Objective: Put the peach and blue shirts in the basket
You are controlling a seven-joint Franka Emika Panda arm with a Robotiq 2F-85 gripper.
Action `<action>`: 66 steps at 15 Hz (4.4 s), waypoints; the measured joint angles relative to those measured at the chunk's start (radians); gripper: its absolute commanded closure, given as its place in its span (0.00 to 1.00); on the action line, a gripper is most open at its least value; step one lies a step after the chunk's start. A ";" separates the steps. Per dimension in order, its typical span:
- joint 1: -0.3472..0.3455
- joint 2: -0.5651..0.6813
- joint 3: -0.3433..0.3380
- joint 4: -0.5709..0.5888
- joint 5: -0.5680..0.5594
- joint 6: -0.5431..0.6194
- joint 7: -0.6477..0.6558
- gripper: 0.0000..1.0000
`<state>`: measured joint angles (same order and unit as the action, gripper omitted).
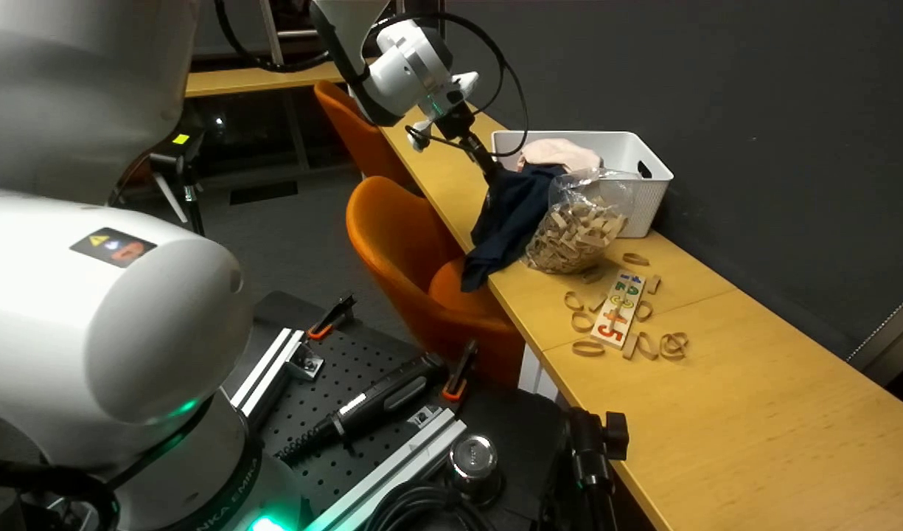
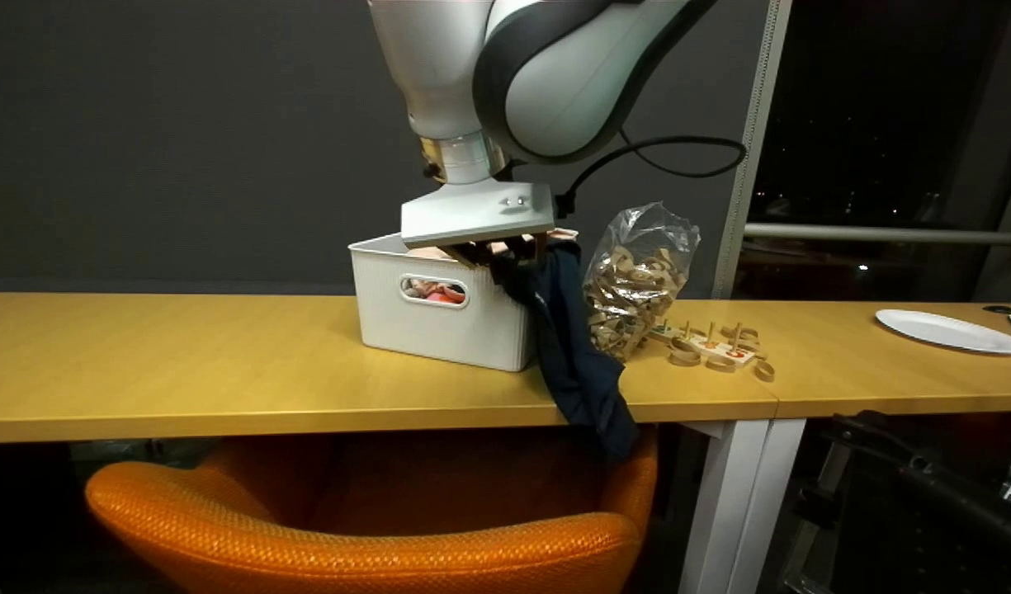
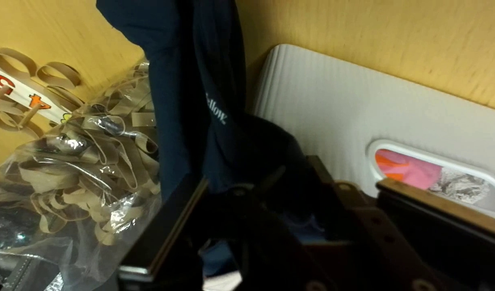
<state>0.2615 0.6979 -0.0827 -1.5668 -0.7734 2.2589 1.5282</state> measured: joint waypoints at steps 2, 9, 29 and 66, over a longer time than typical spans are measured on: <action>0.012 -0.001 0.000 -0.007 0.000 0.000 0.006 0.98; 0.054 -0.078 -0.002 -0.028 -0.001 -0.068 0.045 0.98; -0.159 -0.239 -0.015 0.342 0.042 -0.244 -0.010 0.98; -0.088 0.024 0.131 0.503 0.314 -0.498 0.002 0.00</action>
<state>0.1735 0.7222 0.0480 -1.0638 -0.4599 1.7610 1.5300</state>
